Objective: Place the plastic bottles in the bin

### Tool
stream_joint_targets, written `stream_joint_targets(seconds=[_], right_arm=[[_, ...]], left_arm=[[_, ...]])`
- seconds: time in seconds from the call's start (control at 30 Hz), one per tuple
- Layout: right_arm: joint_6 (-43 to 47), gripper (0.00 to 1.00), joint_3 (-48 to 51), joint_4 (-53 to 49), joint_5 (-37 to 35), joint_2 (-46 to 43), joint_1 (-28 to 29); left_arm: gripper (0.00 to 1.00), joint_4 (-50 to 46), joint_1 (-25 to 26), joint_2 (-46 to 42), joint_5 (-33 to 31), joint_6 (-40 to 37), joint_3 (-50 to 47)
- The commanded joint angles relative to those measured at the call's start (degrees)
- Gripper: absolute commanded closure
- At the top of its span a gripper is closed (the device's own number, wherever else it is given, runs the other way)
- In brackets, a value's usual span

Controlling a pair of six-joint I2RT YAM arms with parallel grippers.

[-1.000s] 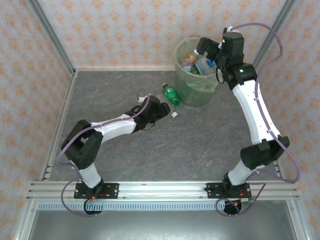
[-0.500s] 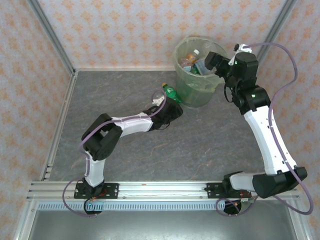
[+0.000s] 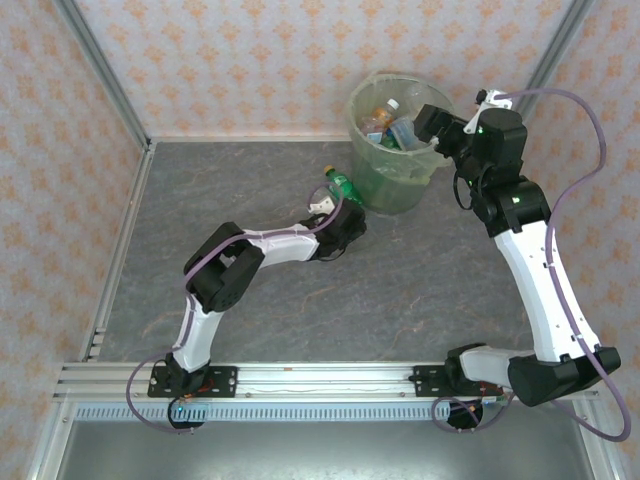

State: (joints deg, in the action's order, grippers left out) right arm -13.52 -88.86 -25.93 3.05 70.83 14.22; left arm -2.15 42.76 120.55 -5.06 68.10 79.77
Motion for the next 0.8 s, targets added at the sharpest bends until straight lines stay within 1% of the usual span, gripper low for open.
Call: stream_joint_targets(seconds=[0.0, 0.07, 0.17, 0.23, 0.33, 0.43, 0.6, 0.77], right_arm=[[0.17, 0.00, -0.62, -0.13, -0.11, -1.79, 0.02], [0.11, 0.00, -0.30, 0.24, -0.11, -2.09, 0.02], [0.09, 0.00, -0.17, 0.37, 0.36, -2.17, 0.02], [0.23, 0.00, -0.24, 0.62, 0.78, -2.01, 0.00], [0.09, 0.00, -0.42, 0.71, 1.14, -1.83, 0.00], [0.09, 0.00, -0.42, 0.96, 1.39, -1.66, 0.00], [-0.34, 0.00, -1.12, 0.96, 2.69, -0.85, 0.01], [-1.29, 0.00, -2.27, 1.24, 4.85, 0.66, -0.02]], left_arm=[[0.38, -1.27, -0.12, 1.44, -2.97, 0.90, 1.97], [0.44, -0.86, -0.16, 1.73, -3.35, 0.65, 1.97], [0.45, -1.18, -0.33, 2.64, -3.17, 0.31, 2.72], [0.53, -1.16, -0.59, 3.02, -3.14, 0.44, 2.70], [0.61, -0.86, -0.82, 2.63, -3.60, 0.22, 2.20], [0.73, 0.07, -1.11, 1.42, -4.16, -0.28, 0.96], [0.75, 1.77, -1.19, -2.84, -4.41, -0.73, -3.13], [0.76, 3.11, -1.38, -10.61, -5.44, -1.77, -9.50]])
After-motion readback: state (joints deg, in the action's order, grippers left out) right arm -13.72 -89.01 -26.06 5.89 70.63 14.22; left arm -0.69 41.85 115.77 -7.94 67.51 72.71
